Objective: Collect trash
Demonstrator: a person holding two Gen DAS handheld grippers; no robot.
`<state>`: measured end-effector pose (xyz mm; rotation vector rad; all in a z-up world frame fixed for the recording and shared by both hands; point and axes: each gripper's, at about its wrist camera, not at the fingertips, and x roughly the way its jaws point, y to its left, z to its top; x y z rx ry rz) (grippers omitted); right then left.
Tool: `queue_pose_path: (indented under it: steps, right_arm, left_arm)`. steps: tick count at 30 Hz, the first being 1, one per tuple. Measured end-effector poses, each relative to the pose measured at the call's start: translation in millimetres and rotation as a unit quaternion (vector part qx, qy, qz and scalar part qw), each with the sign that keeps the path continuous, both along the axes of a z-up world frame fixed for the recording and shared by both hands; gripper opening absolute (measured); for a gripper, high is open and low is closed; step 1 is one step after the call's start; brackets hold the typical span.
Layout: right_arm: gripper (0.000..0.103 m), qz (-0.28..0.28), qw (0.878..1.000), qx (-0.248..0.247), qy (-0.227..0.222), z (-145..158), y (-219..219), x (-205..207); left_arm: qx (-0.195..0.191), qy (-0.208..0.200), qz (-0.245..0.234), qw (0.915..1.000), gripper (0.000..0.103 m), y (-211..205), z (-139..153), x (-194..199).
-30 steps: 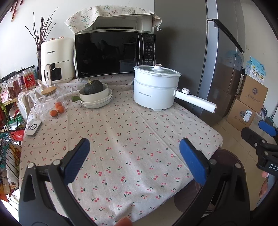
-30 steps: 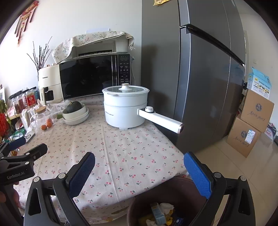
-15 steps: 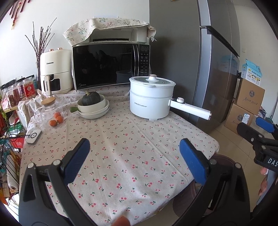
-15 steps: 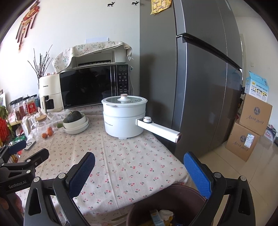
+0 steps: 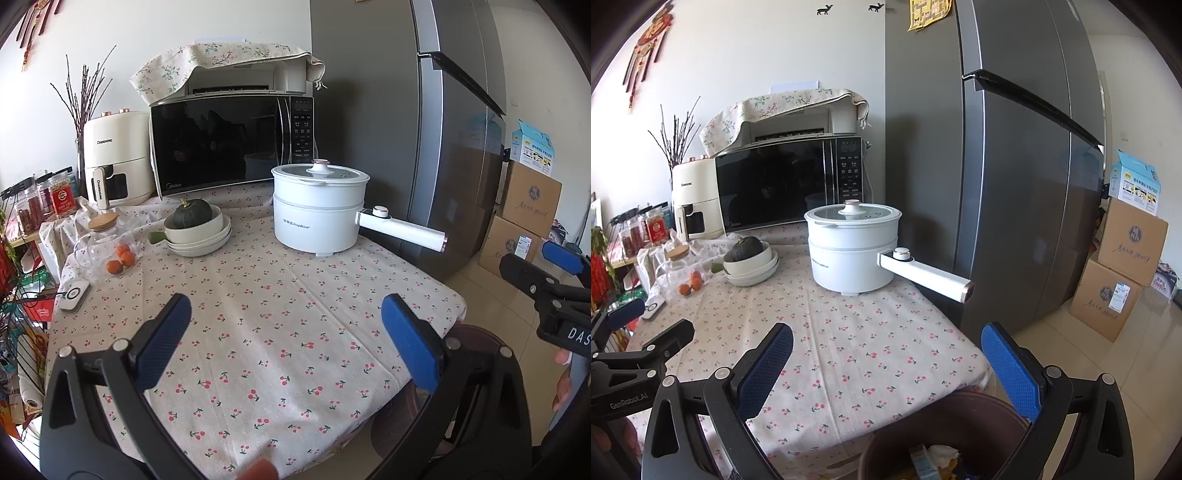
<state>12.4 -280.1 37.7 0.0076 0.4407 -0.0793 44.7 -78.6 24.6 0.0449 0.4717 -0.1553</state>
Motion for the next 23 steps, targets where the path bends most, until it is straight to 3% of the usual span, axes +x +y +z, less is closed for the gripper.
queue_pose_path:
  steps: [23]
  right_arm:
    - [0.103, -0.002, 1.000, 0.000, 0.001, 0.1, -2.4, 0.4]
  left_arm:
    - [-0.006, 0.011, 0.000, 0.9999, 0.102, 0.9, -3.2, 0.5]
